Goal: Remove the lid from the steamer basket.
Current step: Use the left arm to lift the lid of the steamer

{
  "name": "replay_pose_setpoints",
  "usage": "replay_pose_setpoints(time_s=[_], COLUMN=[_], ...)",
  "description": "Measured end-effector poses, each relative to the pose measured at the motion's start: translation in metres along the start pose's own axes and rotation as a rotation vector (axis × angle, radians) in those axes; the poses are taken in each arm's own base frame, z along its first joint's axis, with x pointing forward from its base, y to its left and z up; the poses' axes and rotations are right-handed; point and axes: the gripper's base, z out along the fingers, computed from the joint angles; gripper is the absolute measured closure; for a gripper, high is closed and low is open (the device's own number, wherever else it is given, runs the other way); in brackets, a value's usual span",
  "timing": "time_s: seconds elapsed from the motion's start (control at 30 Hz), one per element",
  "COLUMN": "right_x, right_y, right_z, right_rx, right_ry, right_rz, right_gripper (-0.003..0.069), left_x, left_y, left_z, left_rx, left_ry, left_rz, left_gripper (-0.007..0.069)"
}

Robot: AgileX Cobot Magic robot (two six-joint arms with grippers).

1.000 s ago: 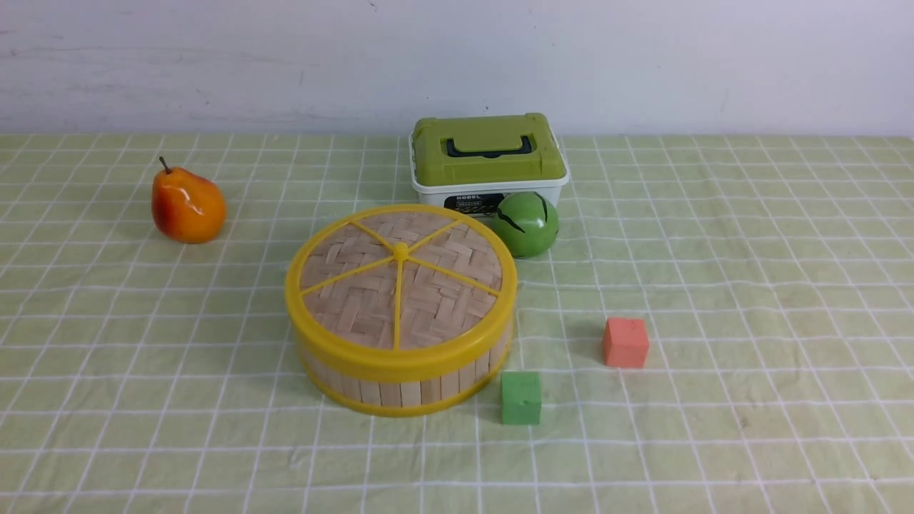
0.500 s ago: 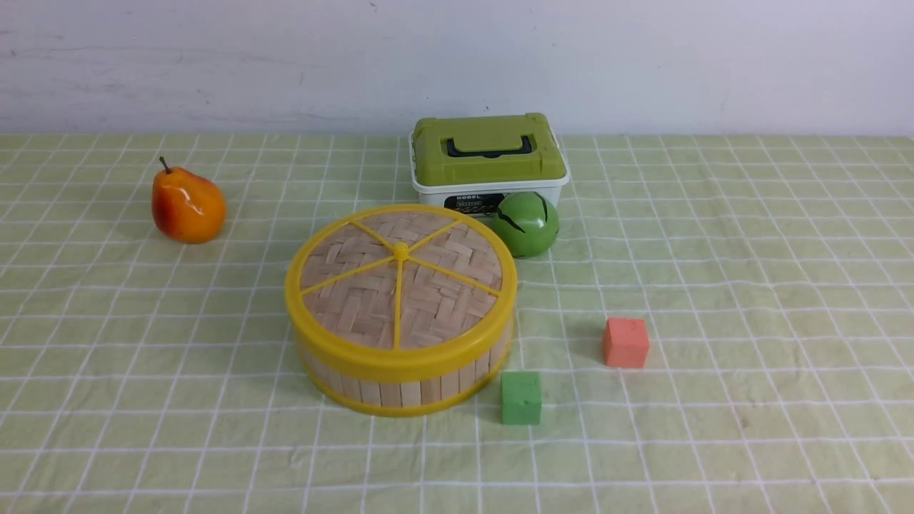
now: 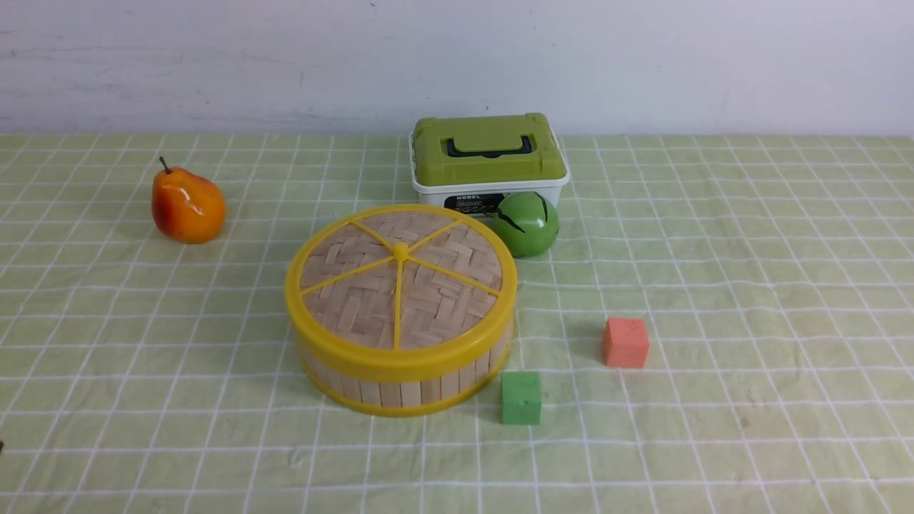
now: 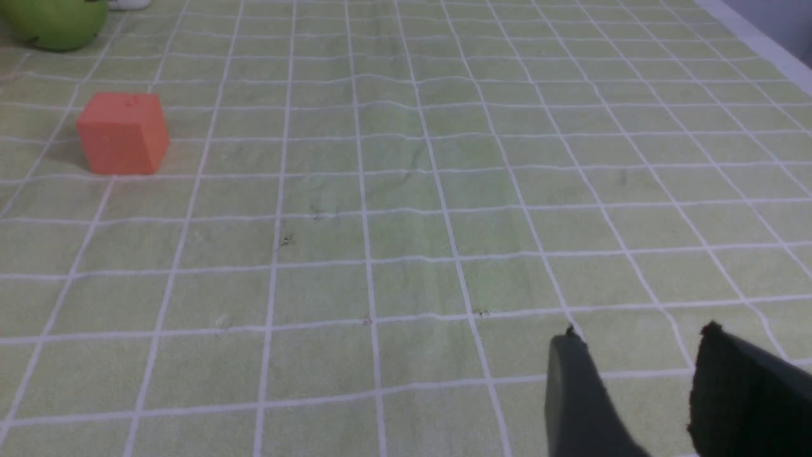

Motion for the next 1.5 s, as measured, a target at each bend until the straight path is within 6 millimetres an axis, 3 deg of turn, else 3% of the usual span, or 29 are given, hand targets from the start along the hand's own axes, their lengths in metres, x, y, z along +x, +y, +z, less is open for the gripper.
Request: replay_pose_setpoints(time_s=[0.17,0.37,0.43,0.5,0.53,0.57,0.6,0.67,0.8,0.83,0.87,0.9,0.93,1.07,1.13,1.2,1.27,1.33,1.5], right_x=[0.0,0.0,0.0,0.0,0.0,0.0,0.0,0.0,0.0,0.0,0.0,0.0,0.0,0.0,0.0,0.0,0.0,0.0,0.0], right_y=[0.0,0.0,0.0,0.0,0.0,0.0,0.0,0.0,0.0,0.0,0.0,0.0,0.0,0.0,0.0,0.0,0.0,0.0,0.0], right_z=[0.0,0.0,0.0,0.0,0.0,0.0,0.0,0.0,0.0,0.0,0.0,0.0,0.0,0.0,0.0,0.0,0.0,0.0,0.0], right_rx=[0.0,0.0,0.0,0.0,0.0,0.0,0.0,0.0,0.0,0.0,0.0,0.0,0.0,0.0,0.0,0.0,0.0,0.0,0.0], right_ry=[0.0,0.0,0.0,0.0,0.0,0.0,0.0,0.0,0.0,0.0,0.0,0.0,0.0,0.0,0.0,0.0,0.0,0.0,0.0], right_rz=[0.0,0.0,0.0,0.0,0.0,0.0,0.0,0.0,0.0,0.0,0.0,0.0,0.0,0.0,0.0,0.0,0.0,0.0,0.0], right_gripper=[0.0418,0.0418,0.0418,0.0418,0.0418,0.0418,0.0418,0.0418,0.0418,0.0418,0.0418,0.0418,0.0418,0.0418,0.0418,0.0418,0.0418,0.0418,0.0418], left_x=[-0.01,-0.023,-0.027,-0.05,-0.053,-0.075,-0.076,-0.11,-0.132,-0.13,-0.127,-0.124,-0.114,-0.095,-0.082,-0.082,-0.087,-0.082,-0.075], left_y=[-0.002,-0.003,-0.003,-0.009,-0.009,-0.014,-0.014,-0.021,-0.026,-0.025,-0.025,-0.024,-0.022,-0.019,-0.018,-0.018,-0.02,-0.021,-0.035], left_z=[-0.001,-0.003,-0.002,-0.001,0.0,0.004,0.006,0.02,0.06,0.065,0.086,0.092,0.114,0.158,0.198,0.21,0.242,0.257,0.299], left_rx=[0.018,0.06,0.066,0.072,0.071,0.067,0.061,0.045,0.016,0.012,0.0,-0.005,-0.023,-0.083,-0.168,-0.191,-0.219,-0.226,-0.131], left_ry=[-0.114,-0.25,-0.241,-0.234,-0.231,-0.217,-0.198,-0.153,-0.049,-0.034,0.01,0.026,0.092,0.285,0.54,0.617,0.776,0.922,1.134], left_rz=[-0.007,-0.236,-0.302,-0.305,-0.299,-0.262,-0.249,-0.183,-0.119,-0.117,-0.114,-0.117,-0.14,-0.221,-0.257,-0.255,-0.219,-0.194,-0.209], left_gripper=[0.0386,0.0391,0.0417,0.0508,0.0529,0.0601,0.0617,0.0637,0.0637,0.0637,0.0637,0.0637,0.0637,0.0637,0.0637,0.0637,0.0637,0.0637,0.0637])
